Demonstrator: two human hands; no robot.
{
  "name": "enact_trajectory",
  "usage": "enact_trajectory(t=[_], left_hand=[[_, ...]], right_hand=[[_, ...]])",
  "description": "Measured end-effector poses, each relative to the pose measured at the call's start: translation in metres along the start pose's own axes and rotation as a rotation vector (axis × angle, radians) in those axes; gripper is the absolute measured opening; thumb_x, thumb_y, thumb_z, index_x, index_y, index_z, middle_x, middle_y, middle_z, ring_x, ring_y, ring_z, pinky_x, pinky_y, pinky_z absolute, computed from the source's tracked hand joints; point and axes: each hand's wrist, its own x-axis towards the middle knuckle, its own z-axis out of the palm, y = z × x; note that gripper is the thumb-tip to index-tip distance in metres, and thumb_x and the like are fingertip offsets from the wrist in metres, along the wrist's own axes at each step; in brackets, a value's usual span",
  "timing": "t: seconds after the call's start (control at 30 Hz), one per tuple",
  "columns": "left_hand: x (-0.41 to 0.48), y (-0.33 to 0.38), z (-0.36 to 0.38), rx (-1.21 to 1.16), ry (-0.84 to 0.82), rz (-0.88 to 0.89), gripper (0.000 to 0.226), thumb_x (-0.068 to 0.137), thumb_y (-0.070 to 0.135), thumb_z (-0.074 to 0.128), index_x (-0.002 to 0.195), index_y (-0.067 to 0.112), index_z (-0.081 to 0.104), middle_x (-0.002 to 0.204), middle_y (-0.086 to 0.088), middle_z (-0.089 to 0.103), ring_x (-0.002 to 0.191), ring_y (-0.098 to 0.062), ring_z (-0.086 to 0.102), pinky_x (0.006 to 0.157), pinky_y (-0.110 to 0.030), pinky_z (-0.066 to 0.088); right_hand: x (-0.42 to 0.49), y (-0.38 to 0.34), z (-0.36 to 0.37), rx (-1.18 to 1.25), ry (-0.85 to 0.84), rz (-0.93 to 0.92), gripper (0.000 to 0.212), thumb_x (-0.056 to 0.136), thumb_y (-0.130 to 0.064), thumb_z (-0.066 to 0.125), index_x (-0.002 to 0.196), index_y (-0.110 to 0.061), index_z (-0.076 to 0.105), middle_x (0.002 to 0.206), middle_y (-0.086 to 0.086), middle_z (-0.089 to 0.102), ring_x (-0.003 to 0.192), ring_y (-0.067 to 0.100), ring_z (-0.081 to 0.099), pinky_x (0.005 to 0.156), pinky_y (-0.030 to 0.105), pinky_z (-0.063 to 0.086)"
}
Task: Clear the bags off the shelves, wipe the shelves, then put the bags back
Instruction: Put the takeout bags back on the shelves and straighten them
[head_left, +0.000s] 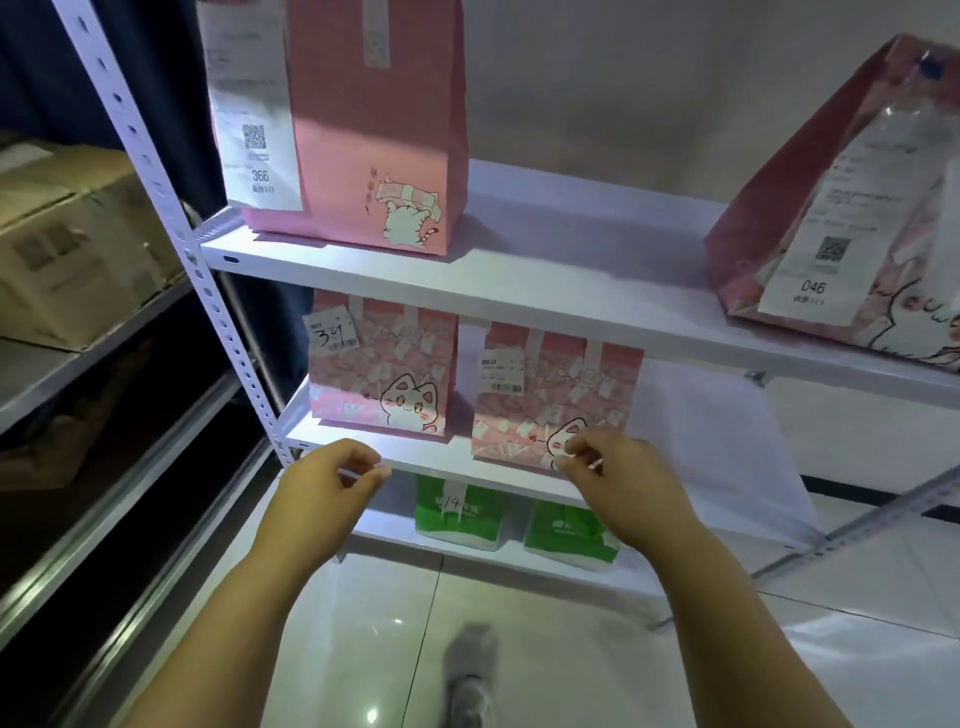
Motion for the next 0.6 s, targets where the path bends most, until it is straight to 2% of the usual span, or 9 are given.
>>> enact_trajectory(t=[0.23, 0.4, 0.5, 0.6], left_hand=[[0.038, -0.023, -0.004, 0.1, -0.012, -0.077, 0.011, 0.083, 0.028, 0.067, 0.078, 0.035, 0.06, 0.081, 0.018, 0.064, 0.073, 0.0, 0.06, 0.06, -0.019, 0.041], [0.084, -0.046, -0.003, 0.183, -0.02, -0.15, 0.008, 0.084, 0.029, 0.065, 0.084, 0.034, 0.058, 0.084, 0.017, 0.063, 0.073, 0.005, 0.058, 0.057, -0.015, 0.04], [0.112, -0.067, 0.0, 0.199, -0.061, -0.206, 0.009, 0.084, 0.03, 0.064, 0.092, 0.029, 0.06, 0.091, 0.012, 0.065, 0.078, -0.002, 0.06, 0.059, -0.018, 0.041], [0.138, -0.09, 0.001, 0.217, -0.104, -0.254, 0.025, 0.084, 0.03, 0.064, 0.108, 0.023, 0.061, 0.096, 0.008, 0.065, 0.083, -0.011, 0.06, 0.066, -0.025, 0.044]], right_hand=[[0.059, -0.021, 0.037, 0.048, -0.096, -0.048, 0.018, 0.088, -0.041, 0.054, 0.1, -0.03, 0.063, 0.088, -0.014, 0.061, 0.082, 0.009, 0.058, 0.072, 0.033, 0.051], [0.108, -0.034, 0.079, 0.022, -0.175, -0.061, 0.021, 0.089, -0.039, 0.05, 0.107, -0.03, 0.059, 0.099, -0.007, 0.067, 0.082, 0.013, 0.058, 0.07, 0.029, 0.048], [0.134, -0.043, 0.106, 0.039, -0.212, -0.045, 0.029, 0.09, -0.037, 0.054, 0.116, -0.025, 0.054, 0.104, -0.002, 0.066, 0.089, 0.017, 0.06, 0.074, 0.031, 0.049], [0.157, -0.052, 0.132, 0.065, -0.264, 0.038, 0.043, 0.09, -0.035, 0.055, 0.13, -0.021, 0.045, 0.116, 0.003, 0.061, 0.095, 0.022, 0.061, 0.084, 0.038, 0.051]])
